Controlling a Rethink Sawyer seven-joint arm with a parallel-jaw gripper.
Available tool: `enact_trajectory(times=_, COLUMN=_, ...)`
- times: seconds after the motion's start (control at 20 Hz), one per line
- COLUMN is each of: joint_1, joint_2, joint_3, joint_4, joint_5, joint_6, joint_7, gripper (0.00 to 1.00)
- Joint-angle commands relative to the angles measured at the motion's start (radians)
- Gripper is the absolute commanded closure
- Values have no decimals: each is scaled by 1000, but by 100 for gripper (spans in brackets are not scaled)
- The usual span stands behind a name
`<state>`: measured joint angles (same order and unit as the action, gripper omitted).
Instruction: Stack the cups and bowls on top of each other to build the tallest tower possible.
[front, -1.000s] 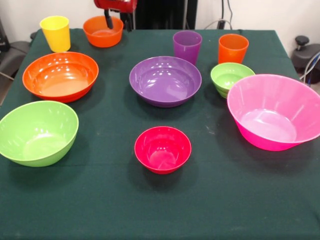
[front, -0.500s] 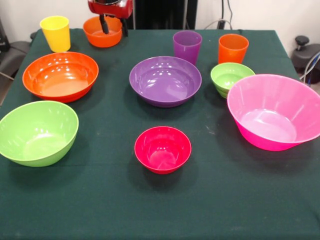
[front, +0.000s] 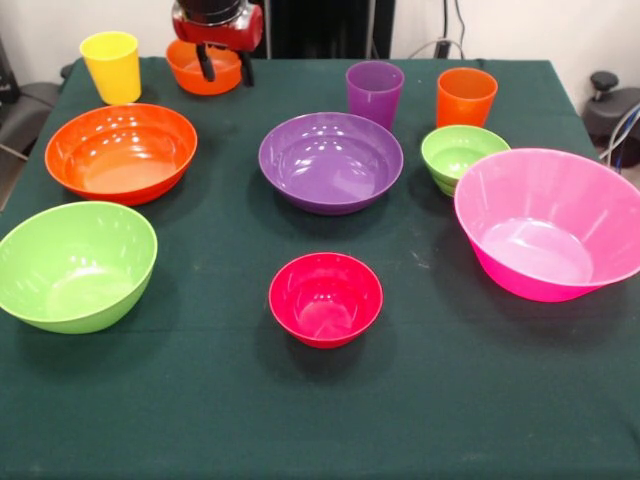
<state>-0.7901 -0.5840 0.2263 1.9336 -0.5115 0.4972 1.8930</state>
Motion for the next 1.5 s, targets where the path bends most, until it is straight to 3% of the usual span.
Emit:
enact_trajectory(times=0.05, joint_1=11, joint_2=68, joint_3=97, joint_4=-100, joint_5=-78, joint_6=59, joint_7=-159, gripper=0)
enact_trajectory(times=0.45, joint_1=19, joint_2=49, joint_3=96, joint_4=-76, joint_5=-70, joint_6=55, joint_7=-133, gripper=0)
enact_trajectory(times=0.9, joint_1=-11, joint_2=-132, joint_3=97, joint_4=104, joint_5=-32, joint_6=69, joint_7=-106, gripper=0)
enact_trajectory(times=1.25, joint_1=-31, joint_2=-138, joint_3=96, joint_4=138, joint_5=-41, joint_6=52, joint_7=-96, gripper=0)
enact_trajectory(times=1.5, joint_1=-48, joint_2=-130, joint_3=78, joint_4=193, joint_5=-77, joint_6=-15, joint_7=-72, gripper=0)
